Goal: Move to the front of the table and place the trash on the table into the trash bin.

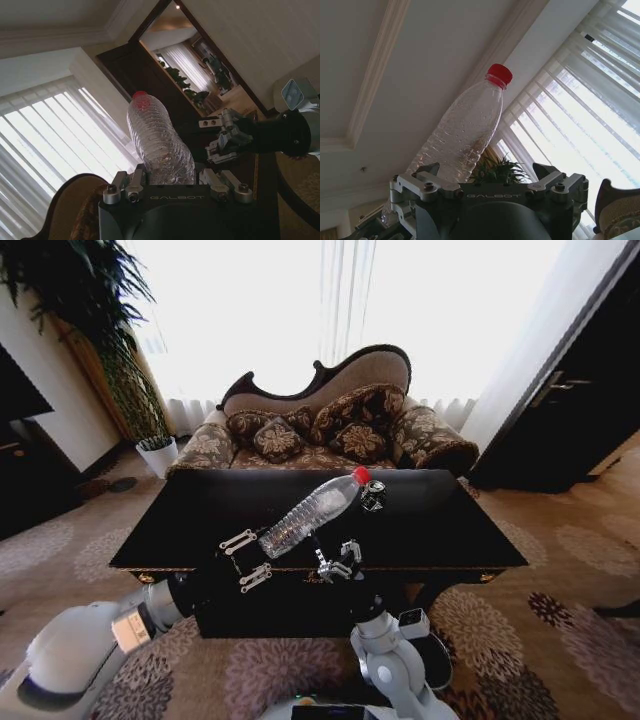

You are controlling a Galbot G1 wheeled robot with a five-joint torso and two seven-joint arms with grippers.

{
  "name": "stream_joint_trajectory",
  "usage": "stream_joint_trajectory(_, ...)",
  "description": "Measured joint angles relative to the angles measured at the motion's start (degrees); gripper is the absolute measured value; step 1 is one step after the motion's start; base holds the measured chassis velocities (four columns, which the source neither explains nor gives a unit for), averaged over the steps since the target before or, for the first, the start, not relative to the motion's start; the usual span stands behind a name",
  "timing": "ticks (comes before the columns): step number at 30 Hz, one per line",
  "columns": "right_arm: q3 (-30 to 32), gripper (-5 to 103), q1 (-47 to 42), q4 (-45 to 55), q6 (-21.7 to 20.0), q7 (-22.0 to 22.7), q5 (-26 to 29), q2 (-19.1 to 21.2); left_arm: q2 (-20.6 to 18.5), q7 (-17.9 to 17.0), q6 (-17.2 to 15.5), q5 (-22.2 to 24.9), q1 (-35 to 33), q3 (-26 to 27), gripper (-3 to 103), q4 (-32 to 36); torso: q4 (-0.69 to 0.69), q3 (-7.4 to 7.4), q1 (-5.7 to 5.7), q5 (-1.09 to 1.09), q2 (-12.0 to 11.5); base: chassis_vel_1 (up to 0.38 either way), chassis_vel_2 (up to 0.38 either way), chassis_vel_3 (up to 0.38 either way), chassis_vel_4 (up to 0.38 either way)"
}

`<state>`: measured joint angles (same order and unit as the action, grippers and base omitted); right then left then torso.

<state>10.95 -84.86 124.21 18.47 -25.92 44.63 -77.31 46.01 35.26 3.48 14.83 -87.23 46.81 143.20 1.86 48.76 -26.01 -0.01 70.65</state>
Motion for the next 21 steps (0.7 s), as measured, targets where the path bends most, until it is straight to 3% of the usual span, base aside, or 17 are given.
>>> stream_joint_trajectory(12, 1.51, 100, -0.65, -1.63, 1.11, -2.28, 2.7, 0.23, 3.16, 0.15, 0.32, 1.41, 0.65, 2.04, 41, -0.02, 0.0, 0.0, 0.0, 0.0, 0.0, 0.0, 0.0, 0.0, 0.0)
stream_joint_trajectory(21, 2.72, 100, -1.54, 1.24, 0.85, -4.2, 9.67, 0.27, 3.71, 0.51, 2.41, -2.45, 0.08, 1.85, 41, -1.59, 0.0, 0.0, 0.0, 0.0, 0.0, 0.0, 0.0, 0.0, 0.0)
